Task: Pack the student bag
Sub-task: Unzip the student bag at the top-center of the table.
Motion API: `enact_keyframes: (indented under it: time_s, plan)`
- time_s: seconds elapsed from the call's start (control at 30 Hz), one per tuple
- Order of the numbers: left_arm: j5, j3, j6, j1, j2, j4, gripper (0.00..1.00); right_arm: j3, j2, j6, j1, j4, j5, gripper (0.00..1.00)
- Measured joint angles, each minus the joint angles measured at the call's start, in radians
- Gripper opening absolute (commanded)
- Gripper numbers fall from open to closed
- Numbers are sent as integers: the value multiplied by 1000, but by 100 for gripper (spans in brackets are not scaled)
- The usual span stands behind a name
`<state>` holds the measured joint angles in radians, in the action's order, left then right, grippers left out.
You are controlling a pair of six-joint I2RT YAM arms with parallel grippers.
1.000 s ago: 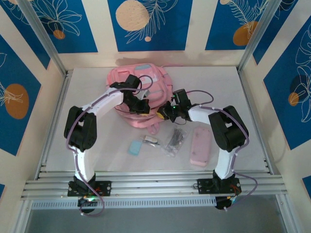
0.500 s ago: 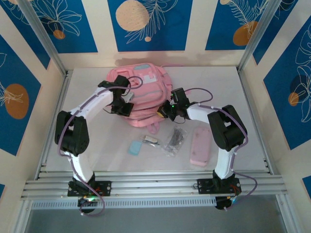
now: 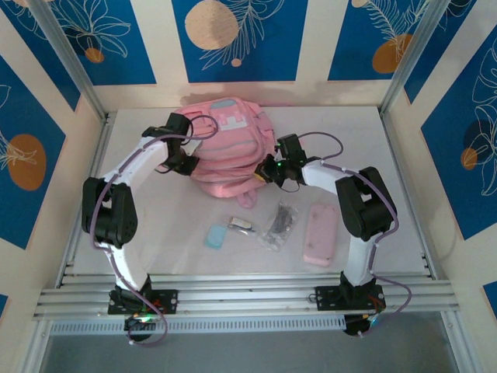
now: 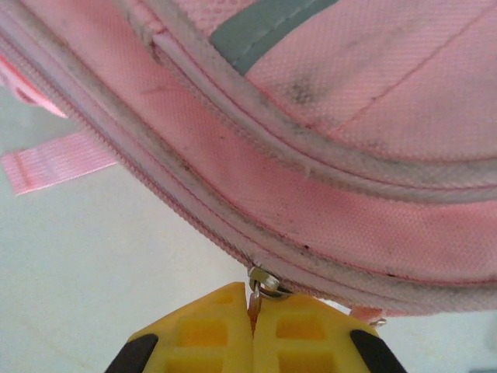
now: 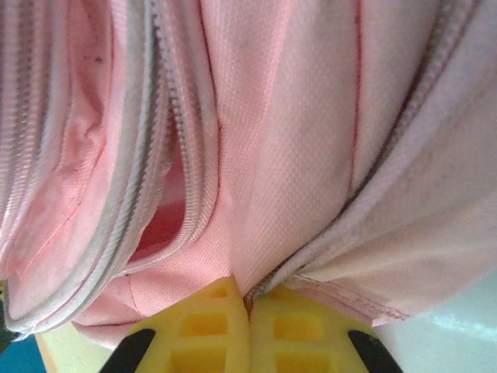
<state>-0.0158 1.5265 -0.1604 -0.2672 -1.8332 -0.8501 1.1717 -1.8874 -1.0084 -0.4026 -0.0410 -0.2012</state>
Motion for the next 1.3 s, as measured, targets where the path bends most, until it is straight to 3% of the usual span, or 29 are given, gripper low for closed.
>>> enact_keyframes:
  time_s: [0.2,0.57,0.8,0.87,1.0,1.1,1.27,1.3]
  plan:
    - [163,-22,-14,-1,4,33,0,46,0,56,32,-77,37,0]
    - [299,-86,38,-182,37,110,0,170,0,175,163,-238,112,0]
    - [300,-86,121,-188,39,114,0,198,16,206,195,-288,77,65]
    - [300,-86,148,-188,39,114,0,156,57,195,197,-289,64,76]
    - [301,-82,189,-188,34,113,0,21,167,154,192,-281,35,84]
    - [304,-74,209,-188,30,113,0,-67,201,111,162,-249,20,85]
    - [308,-74,222,-188,30,113,0,-111,139,37,98,-155,-2,79]
    - [308,-75,223,-188,30,113,0,-108,114,26,86,-132,0,72]
